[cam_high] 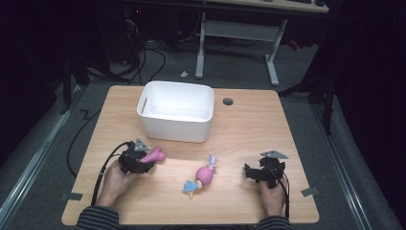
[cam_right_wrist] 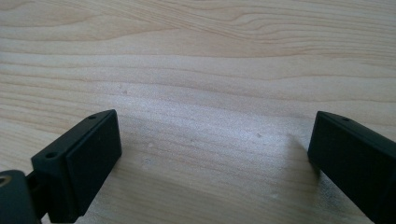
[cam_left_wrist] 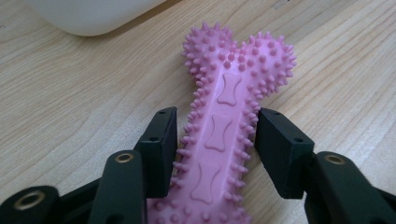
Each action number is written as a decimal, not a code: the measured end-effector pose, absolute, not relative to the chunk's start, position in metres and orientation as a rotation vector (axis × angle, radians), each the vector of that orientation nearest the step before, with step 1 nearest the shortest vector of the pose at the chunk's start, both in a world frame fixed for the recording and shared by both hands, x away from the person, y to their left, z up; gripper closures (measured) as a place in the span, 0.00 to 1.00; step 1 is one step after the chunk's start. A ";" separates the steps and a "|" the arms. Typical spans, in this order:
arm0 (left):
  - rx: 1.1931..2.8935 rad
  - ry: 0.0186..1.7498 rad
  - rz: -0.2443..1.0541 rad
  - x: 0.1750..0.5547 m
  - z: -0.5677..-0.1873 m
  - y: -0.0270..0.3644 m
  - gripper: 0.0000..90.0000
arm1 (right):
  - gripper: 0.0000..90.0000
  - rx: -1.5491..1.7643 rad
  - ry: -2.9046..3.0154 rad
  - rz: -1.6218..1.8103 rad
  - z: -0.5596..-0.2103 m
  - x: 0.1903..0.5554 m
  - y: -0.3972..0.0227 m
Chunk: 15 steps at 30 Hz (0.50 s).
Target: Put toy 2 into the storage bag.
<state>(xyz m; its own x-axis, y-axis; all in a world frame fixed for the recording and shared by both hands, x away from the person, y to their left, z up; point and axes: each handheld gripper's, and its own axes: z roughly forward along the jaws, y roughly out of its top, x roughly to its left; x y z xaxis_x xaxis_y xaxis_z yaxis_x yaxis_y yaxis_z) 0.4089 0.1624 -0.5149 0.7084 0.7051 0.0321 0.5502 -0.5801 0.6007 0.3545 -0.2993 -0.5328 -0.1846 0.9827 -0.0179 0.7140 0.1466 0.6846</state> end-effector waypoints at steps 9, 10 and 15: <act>2.393 0.915 0.385 0.407 -0.512 0.162 0.65 | 0.03 1.616 1.963 0.761 -0.533 0.354 -0.299; 2.402 0.914 0.383 0.407 -0.511 0.161 0.65 | 0.03 1.616 1.963 0.761 -0.533 0.354 -0.299; 2.406 0.914 0.390 0.407 -0.511 0.160 0.66 | 0.03 1.616 1.963 0.761 -0.533 0.354 -0.299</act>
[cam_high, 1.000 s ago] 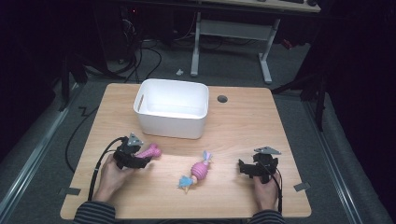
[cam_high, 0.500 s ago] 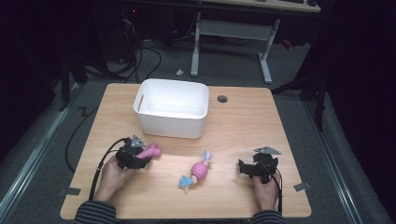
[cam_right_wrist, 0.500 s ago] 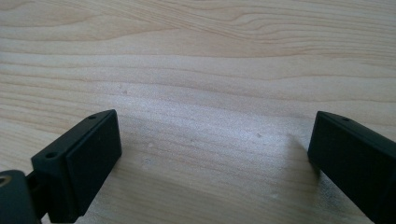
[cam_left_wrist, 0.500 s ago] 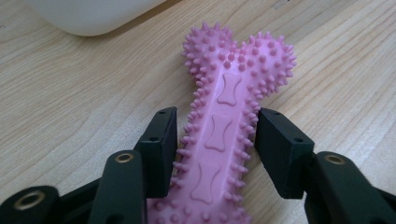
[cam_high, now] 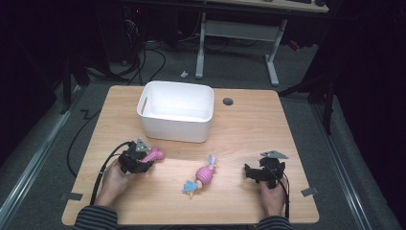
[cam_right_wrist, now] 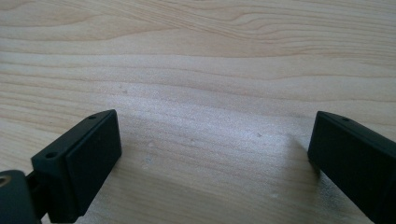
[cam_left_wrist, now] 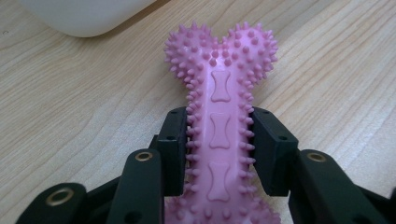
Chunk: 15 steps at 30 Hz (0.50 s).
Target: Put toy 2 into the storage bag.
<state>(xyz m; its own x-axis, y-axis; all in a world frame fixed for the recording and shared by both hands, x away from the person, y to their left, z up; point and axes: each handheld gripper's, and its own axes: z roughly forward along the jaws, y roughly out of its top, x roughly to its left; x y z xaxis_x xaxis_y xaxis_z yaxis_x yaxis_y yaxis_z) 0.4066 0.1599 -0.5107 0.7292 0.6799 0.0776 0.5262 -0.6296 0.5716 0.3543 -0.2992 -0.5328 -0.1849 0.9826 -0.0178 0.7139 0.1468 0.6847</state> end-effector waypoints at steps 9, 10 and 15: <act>2.382 0.903 0.362 0.404 -0.496 0.161 0.66 | 0.03 1.618 1.963 0.759 -0.533 0.354 -0.299; 2.382 0.903 0.362 0.404 -0.496 0.161 0.66 | 0.03 1.618 1.963 0.759 -0.533 0.354 -0.299; 2.369 0.889 0.363 0.401 -0.487 0.162 0.66 | 0.03 1.619 1.963 0.759 -0.533 0.354 -0.299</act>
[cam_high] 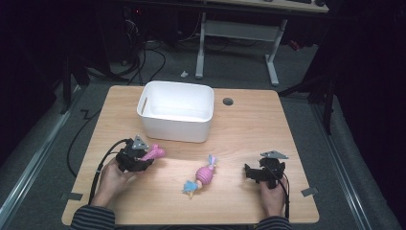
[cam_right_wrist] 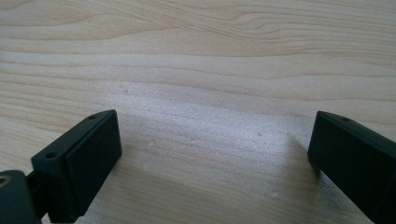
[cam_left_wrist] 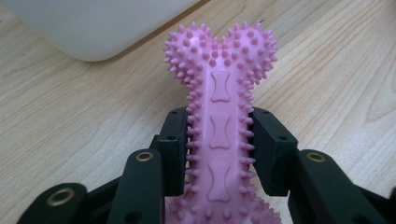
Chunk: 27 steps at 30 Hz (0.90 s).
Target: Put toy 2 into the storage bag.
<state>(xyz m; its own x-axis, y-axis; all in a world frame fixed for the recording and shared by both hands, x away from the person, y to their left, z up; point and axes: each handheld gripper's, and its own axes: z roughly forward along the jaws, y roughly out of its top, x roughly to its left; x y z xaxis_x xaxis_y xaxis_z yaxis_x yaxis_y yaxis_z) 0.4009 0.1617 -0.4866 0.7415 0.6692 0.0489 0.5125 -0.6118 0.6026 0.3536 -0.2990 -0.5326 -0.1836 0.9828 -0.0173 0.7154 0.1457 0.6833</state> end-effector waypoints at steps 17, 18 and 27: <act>2.315 0.898 0.319 0.398 -0.462 0.171 0.66 | 0.03 1.606 1.975 0.764 -0.533 0.353 -0.298; 2.308 0.903 0.315 0.398 -0.460 0.172 0.66 | 0.03 1.606 1.975 0.765 -0.533 0.353 -0.298; 2.263 0.920 0.293 0.398 -0.440 0.181 0.66 | 0.03 1.604 1.981 0.764 -0.533 0.353 -0.297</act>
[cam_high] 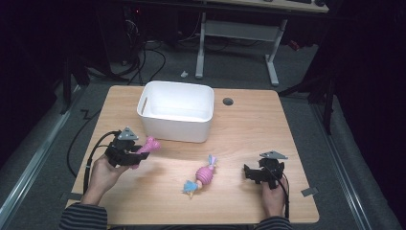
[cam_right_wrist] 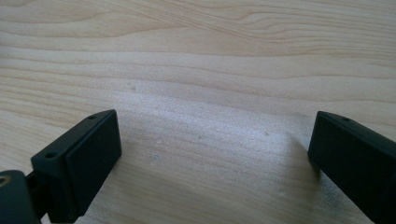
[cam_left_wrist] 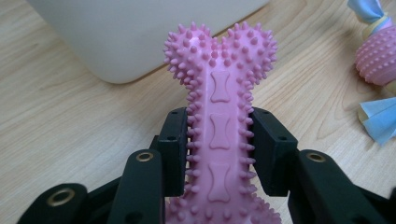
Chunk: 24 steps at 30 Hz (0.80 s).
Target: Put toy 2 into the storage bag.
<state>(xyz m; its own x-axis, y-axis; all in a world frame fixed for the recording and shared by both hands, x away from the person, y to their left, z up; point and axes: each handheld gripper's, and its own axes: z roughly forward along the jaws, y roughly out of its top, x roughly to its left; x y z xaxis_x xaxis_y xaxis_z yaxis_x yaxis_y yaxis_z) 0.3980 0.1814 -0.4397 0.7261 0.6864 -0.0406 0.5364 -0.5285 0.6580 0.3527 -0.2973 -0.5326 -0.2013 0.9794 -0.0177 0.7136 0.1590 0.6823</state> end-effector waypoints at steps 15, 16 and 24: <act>2.200 0.927 0.318 0.401 -0.396 0.176 0.66 | 0.02 1.592 1.995 0.770 -0.533 0.354 -0.297; 2.204 0.926 0.311 0.402 -0.393 0.175 0.66 | 0.02 1.593 1.995 0.770 -0.533 0.354 -0.297; 2.217 0.913 0.316 0.404 -0.380 0.163 0.66 | 0.03 1.583 2.001 0.772 -0.533 0.354 -0.296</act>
